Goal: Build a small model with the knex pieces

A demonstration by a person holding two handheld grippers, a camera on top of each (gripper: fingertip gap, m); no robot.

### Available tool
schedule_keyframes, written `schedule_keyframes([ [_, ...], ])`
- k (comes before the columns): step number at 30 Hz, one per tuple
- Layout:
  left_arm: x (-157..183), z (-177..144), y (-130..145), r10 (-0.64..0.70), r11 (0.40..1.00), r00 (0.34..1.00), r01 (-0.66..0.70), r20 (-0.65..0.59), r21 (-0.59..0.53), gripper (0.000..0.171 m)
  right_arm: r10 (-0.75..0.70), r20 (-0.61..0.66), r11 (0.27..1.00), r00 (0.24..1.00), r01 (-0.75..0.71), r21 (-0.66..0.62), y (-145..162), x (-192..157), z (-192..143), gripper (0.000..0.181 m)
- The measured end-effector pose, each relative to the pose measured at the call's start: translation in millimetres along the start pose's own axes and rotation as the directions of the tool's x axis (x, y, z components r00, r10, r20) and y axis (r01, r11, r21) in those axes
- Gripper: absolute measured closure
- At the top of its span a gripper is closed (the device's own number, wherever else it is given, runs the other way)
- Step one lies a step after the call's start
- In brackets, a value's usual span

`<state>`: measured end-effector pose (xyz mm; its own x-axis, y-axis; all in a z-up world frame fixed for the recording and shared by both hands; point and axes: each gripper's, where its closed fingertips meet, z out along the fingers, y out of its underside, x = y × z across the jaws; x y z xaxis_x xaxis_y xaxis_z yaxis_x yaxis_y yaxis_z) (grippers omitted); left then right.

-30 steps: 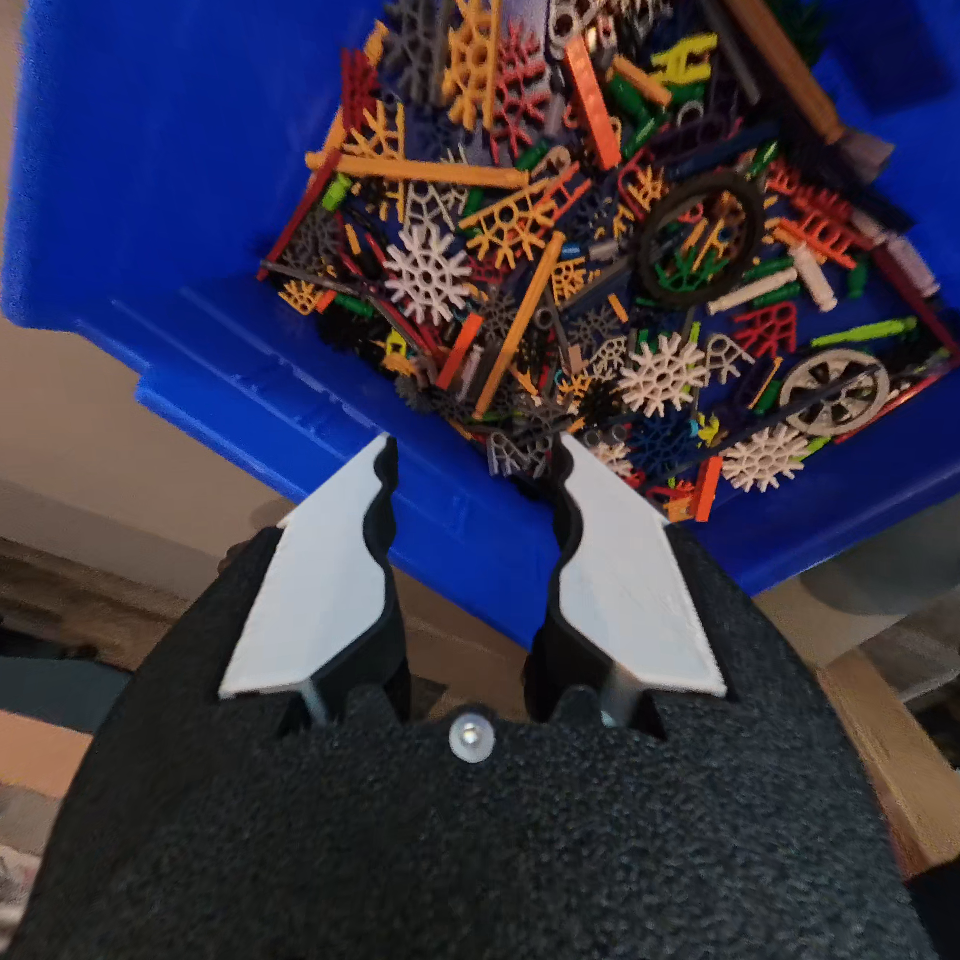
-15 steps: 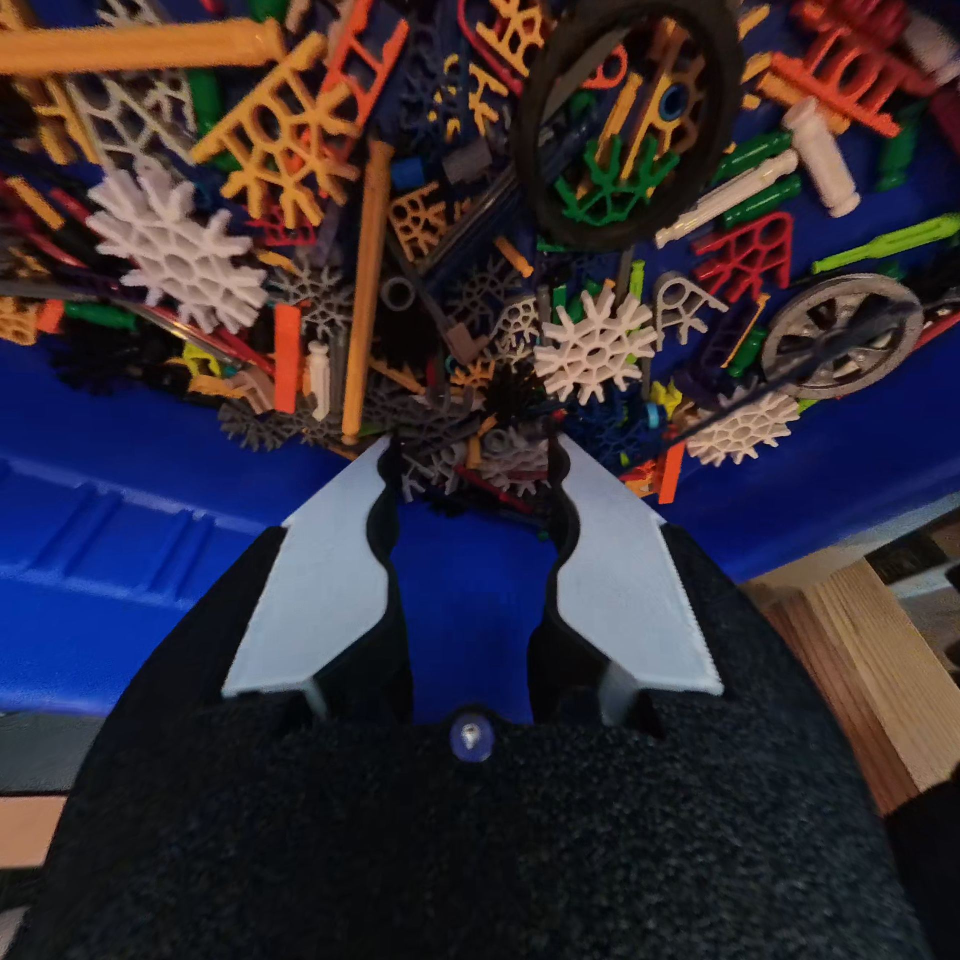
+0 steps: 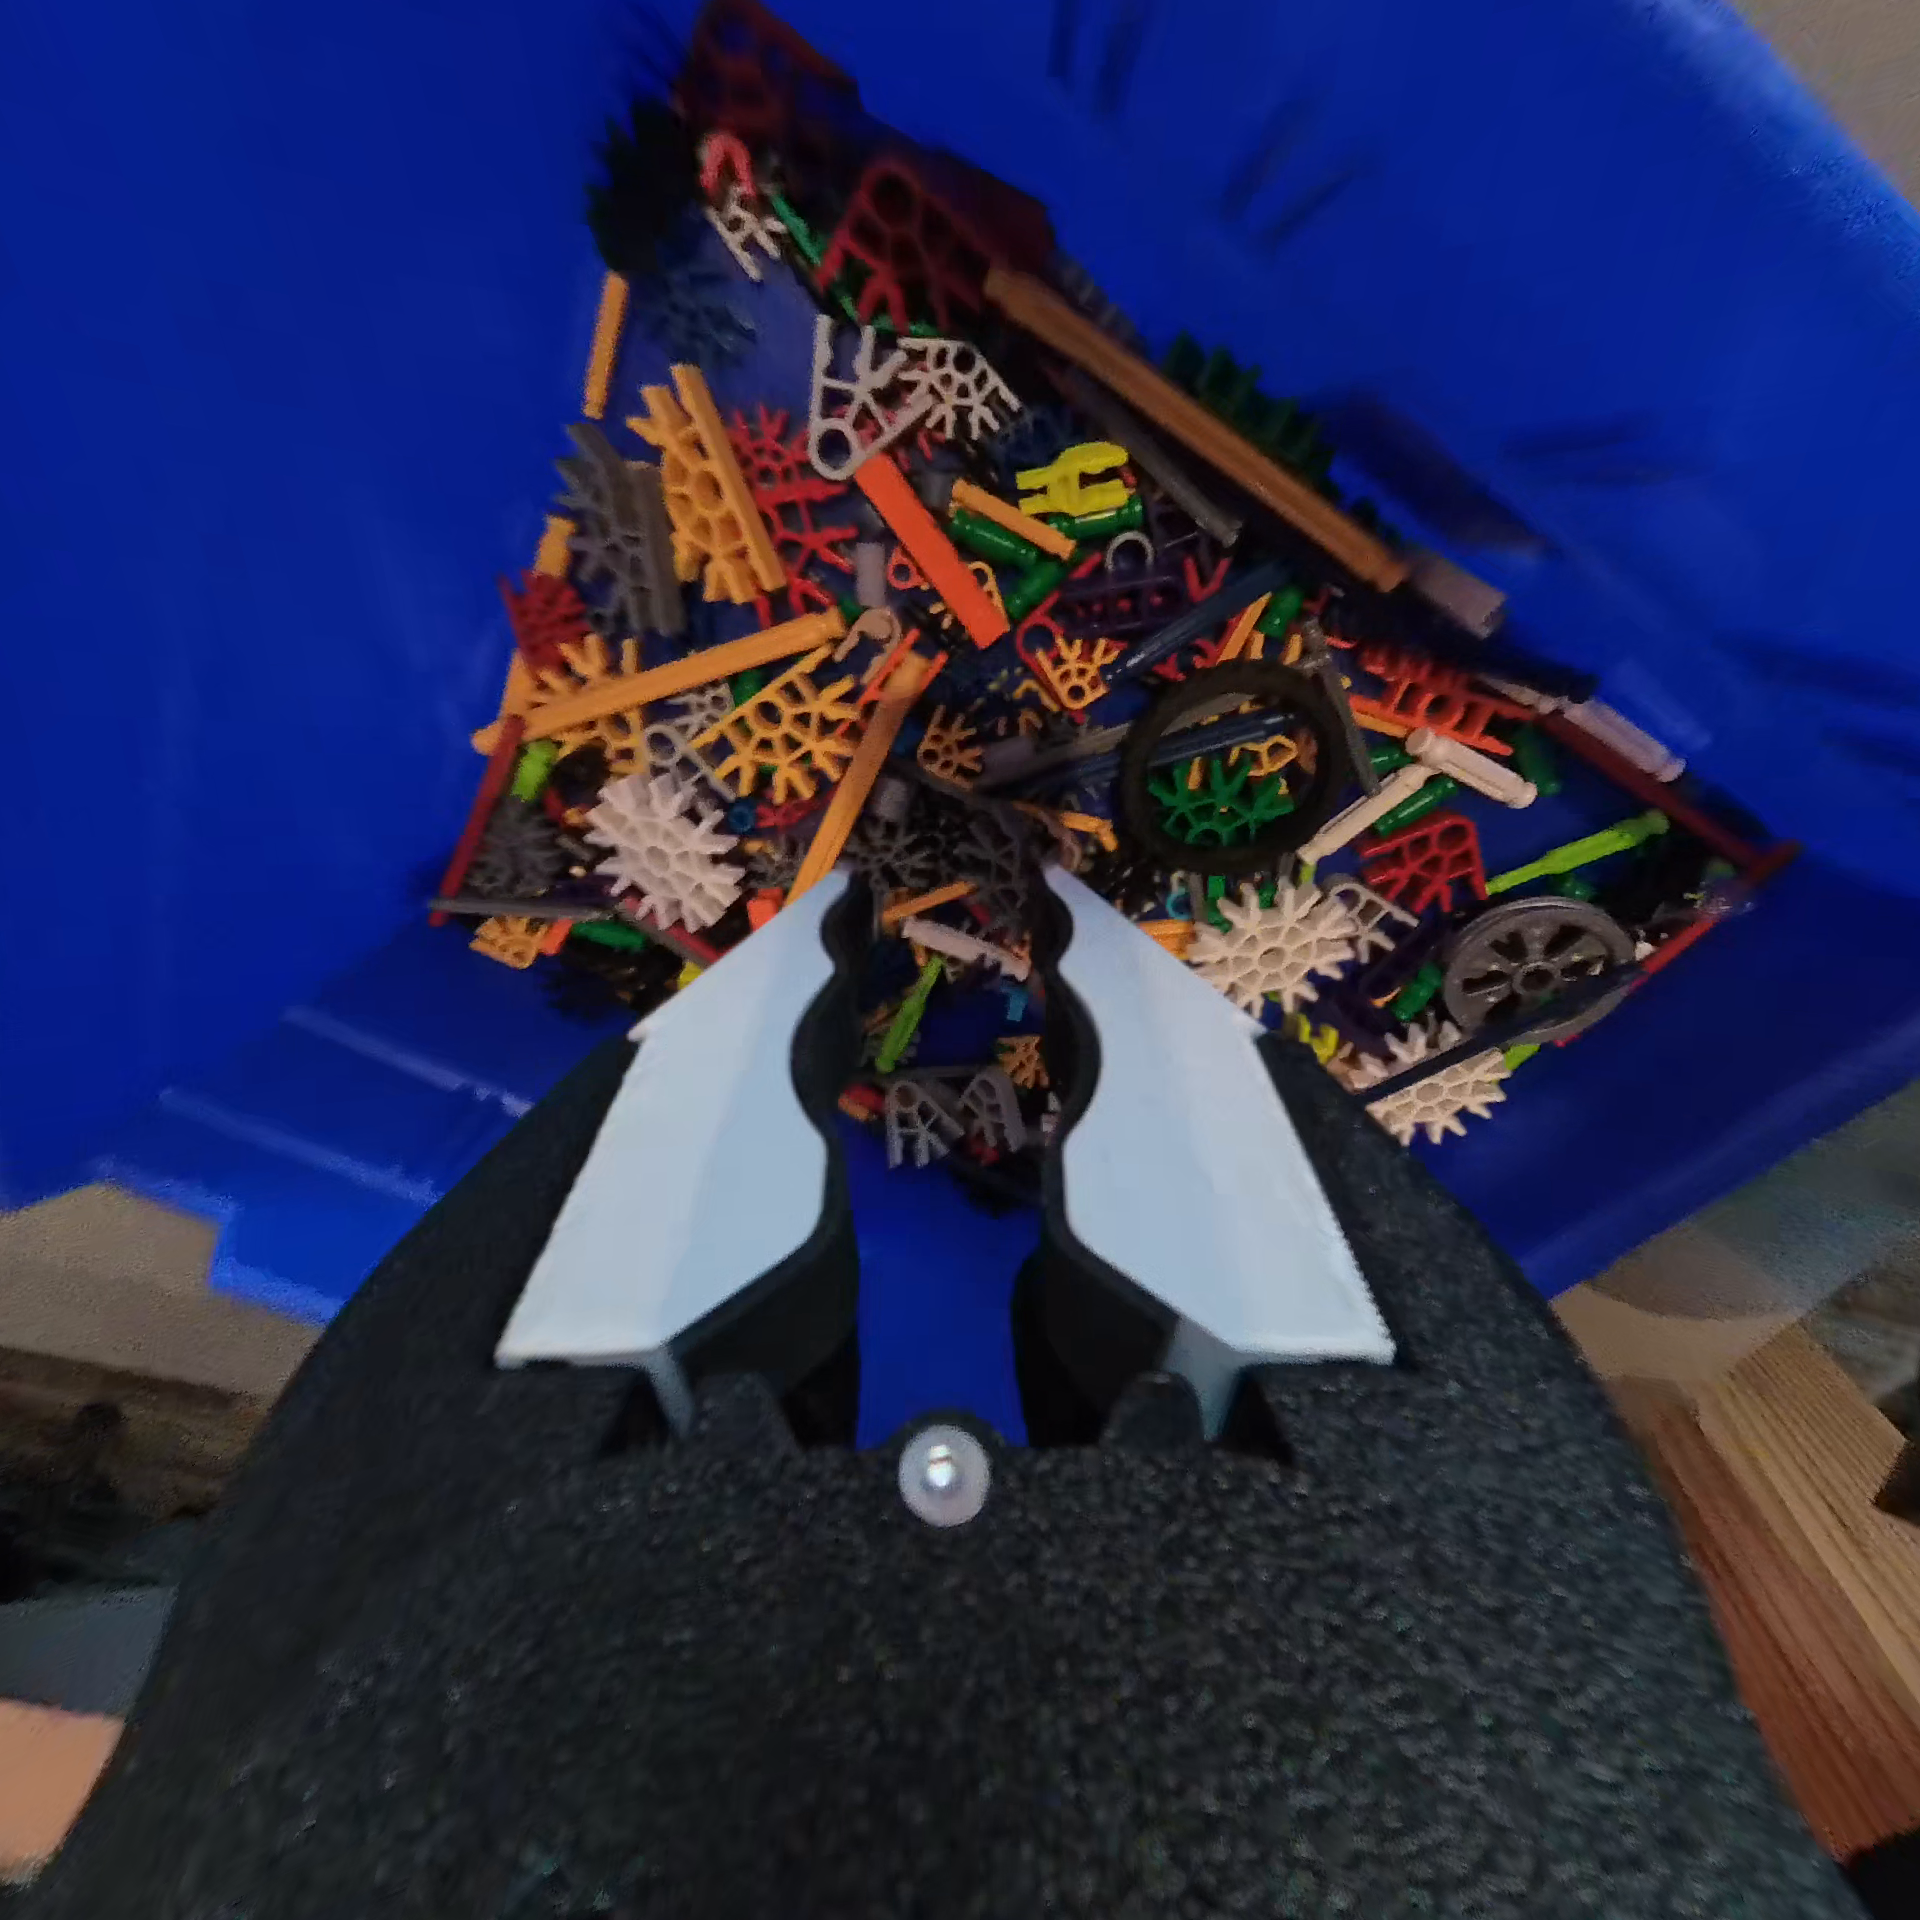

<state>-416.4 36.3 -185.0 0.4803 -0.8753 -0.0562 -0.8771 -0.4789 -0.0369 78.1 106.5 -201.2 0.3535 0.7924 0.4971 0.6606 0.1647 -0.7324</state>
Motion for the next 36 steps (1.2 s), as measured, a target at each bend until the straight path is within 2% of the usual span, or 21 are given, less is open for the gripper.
schedule_keyframes([
  [3,-1.8,-14.3,8.3,-0.022,1.0,1.0,0.022,0.021,0.007,0.14,0.002,0.001,1.0,1.0,-0.002,0.001,-0.1,0.2,-0.3,0.144],
  [8,9.6,-21.8,34.7,-0.032,0.998,0.999,0.033,0.028,-0.05,0.133,-0.001,0.002,1.0,1.0,0.001,-0.001,0.3,-0.1,0.0,0.144],
  [17,38.2,-12.0,69.7,-0.052,0.988,0.999,0.05,-0.012,-0.149,0.132,-0.003,0.001,1.0,1.0,0.003,-0.007,0.9,-0.3,0.6,0.144],
  [24,54.4,2.5,85.4,-0.062,0.973,0.997,0.048,-0.056,-0.228,0.13,0.003,0.001,1.0,1.0,-0.003,-0.003,0.5,0.5,0.2,0.144],
  [27,52.6,3.2,78.7,-0.058,0.981,0.998,0.053,-0.022,-0.184,0.129,0.0,0.0,1.0,1.0,0.0,-0.004,0.7,0.3,0.3,0.144],
  [30,51.4,-4.1,66.3,-0.071,0.994,0.997,0.072,0.013,-0.081,0.128,0.0,0.0,1.0,1.0,0.0,-0.005,0.8,0.3,0.4,0.144],
  [34,45.2,-20.4,64.3,-0.108,0.994,0.989,0.106,0.097,0.03,0.127,-0.001,-0.001,1.0,1.0,0.001,-0.007,1.1,0.4,0.6,0.144],
  [36,35.4,-32.5,67.3,-0.143,0.988,0.973,0.128,0.18,0.089,0.126,-0.002,-0.001,1.0,1.0,0.002,-0.009,1.2,0.3,0.7,0.144],
])
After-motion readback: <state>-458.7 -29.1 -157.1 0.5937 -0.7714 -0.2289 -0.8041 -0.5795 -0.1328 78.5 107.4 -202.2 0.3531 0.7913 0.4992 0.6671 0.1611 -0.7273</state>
